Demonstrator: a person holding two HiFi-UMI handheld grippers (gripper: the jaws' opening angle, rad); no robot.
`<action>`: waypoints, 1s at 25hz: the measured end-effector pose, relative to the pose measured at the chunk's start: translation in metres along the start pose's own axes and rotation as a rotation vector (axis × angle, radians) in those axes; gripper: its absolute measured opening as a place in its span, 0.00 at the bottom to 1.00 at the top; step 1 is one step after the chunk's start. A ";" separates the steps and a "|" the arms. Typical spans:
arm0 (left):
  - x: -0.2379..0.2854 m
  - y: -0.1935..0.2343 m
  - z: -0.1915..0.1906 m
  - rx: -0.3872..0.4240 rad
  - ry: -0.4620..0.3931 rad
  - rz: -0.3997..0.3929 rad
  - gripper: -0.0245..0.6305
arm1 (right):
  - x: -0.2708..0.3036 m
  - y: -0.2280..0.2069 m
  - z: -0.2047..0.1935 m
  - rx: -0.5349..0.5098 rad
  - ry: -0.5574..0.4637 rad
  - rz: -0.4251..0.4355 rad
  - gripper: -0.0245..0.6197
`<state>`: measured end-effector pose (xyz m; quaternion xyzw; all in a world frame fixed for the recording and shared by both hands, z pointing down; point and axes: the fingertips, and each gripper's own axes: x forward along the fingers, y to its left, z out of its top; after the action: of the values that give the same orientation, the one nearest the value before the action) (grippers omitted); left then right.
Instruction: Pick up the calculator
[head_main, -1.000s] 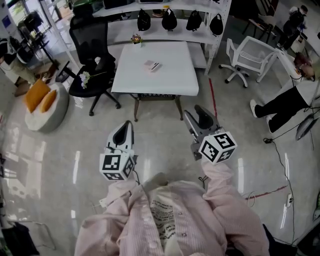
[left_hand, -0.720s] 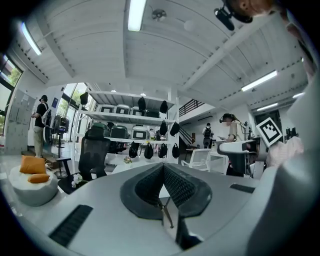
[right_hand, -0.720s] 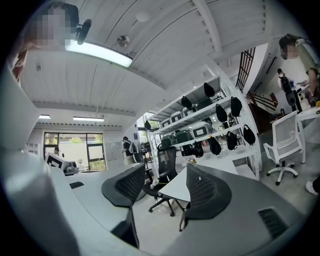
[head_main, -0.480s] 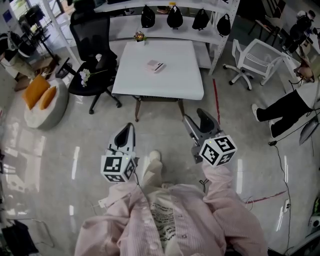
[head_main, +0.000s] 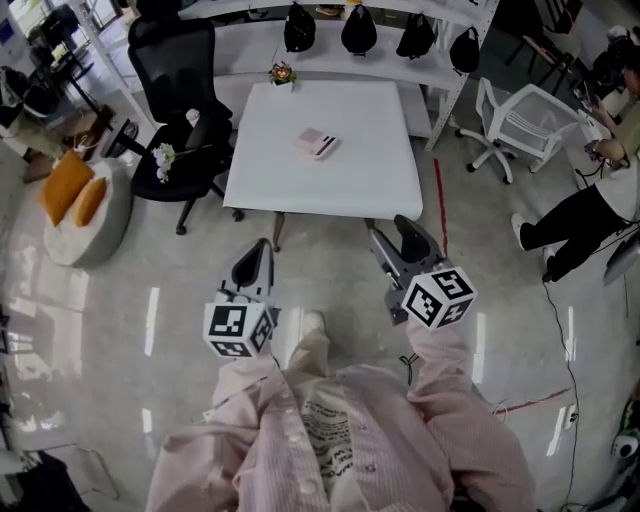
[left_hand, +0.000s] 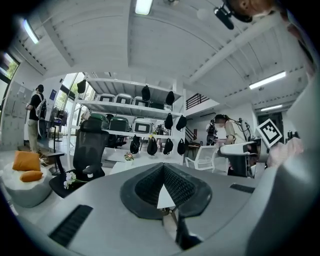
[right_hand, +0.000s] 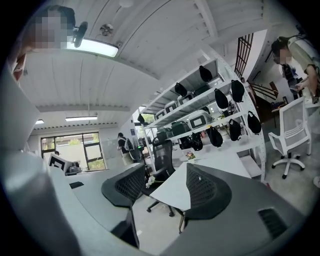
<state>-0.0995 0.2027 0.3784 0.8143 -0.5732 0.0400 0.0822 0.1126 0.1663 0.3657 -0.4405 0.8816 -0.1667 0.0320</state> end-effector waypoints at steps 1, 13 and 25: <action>0.009 0.007 0.001 -0.001 0.004 -0.003 0.04 | 0.010 -0.004 0.001 0.012 0.002 -0.002 0.39; 0.109 0.074 0.008 -0.024 0.032 -0.060 0.04 | 0.107 -0.045 0.007 0.054 0.023 -0.066 0.39; 0.147 0.106 -0.002 -0.057 0.064 -0.081 0.04 | 0.149 -0.061 -0.001 0.106 0.037 -0.097 0.39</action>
<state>-0.1496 0.0320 0.4126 0.8324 -0.5378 0.0461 0.1251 0.0686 0.0154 0.4002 -0.4775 0.8494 -0.2226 0.0308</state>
